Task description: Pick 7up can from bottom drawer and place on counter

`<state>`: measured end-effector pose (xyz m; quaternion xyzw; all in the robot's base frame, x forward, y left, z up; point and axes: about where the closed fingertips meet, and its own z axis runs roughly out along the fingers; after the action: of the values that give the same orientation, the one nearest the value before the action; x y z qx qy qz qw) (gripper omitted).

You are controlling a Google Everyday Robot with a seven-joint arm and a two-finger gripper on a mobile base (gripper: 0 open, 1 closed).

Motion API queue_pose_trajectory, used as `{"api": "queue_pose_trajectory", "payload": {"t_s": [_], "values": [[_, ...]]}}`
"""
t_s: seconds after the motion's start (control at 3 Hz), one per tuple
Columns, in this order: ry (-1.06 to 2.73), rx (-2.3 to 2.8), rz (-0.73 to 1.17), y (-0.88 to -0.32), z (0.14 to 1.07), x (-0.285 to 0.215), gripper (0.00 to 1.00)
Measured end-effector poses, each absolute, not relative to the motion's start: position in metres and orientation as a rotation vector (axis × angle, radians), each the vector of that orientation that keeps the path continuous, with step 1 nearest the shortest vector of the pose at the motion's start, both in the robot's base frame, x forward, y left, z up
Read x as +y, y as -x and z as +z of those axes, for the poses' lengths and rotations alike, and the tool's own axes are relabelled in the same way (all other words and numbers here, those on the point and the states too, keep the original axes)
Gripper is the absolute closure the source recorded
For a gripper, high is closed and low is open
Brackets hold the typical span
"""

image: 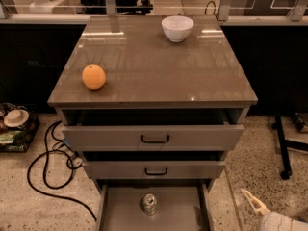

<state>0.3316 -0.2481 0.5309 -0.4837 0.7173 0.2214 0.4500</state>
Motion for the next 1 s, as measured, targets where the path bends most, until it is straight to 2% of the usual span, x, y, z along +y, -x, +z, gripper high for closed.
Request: {"api": "queue_pose_trajectory", "payload": {"t_s": [0.33, 1.0], "values": [[1.194, 1.751, 0.567, -0.339, 0.517, -0.238, 0.0], [1.169, 1.713, 0.638, -0.37, 0.432, -0.193, 0.0]]}}
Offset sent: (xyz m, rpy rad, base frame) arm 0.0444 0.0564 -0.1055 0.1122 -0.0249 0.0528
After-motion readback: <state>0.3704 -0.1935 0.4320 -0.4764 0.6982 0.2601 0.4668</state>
